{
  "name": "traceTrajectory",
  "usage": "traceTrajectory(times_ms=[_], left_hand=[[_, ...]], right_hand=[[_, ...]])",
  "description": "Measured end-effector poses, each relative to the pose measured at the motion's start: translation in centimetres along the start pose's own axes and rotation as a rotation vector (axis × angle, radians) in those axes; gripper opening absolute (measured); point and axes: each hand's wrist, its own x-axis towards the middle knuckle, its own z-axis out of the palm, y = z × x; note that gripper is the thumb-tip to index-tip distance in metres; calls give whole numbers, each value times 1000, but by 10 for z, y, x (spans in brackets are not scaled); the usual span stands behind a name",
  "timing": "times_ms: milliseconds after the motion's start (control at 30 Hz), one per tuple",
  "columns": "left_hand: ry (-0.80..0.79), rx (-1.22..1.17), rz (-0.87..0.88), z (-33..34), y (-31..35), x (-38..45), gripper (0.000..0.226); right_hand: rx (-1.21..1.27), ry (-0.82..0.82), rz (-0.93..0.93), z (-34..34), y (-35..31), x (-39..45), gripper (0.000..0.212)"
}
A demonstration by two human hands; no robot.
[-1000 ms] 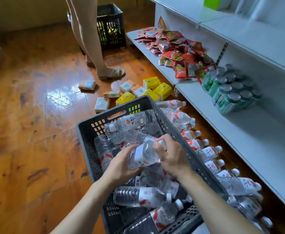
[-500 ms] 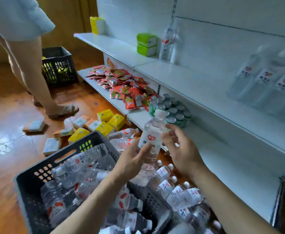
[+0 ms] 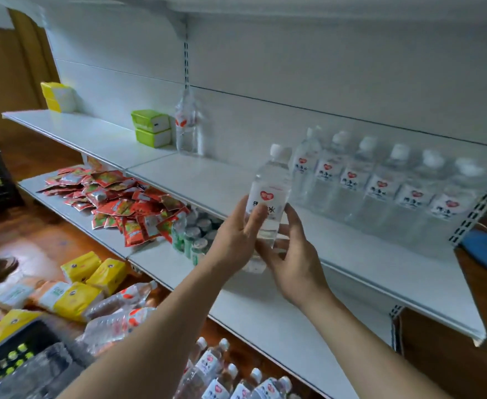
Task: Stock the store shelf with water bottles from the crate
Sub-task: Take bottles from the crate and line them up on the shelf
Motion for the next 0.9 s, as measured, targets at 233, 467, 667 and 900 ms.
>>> traceTrajectory(times_ms=[233,467,667,900], left_hand=[[-65,152,97,32,-9,65,43],[-68,295,25,49,-56,112,49],[-79,308,-65,72,-82,130,66],[-85,243,-36,75,-98,145,64]], right_hand=[[-66,126,33,-5,47,61,81],[-119,149,66,5,89,103,82],[-233,219,62,13,113,130,79],[-256,253,92,15,125,148,77]])
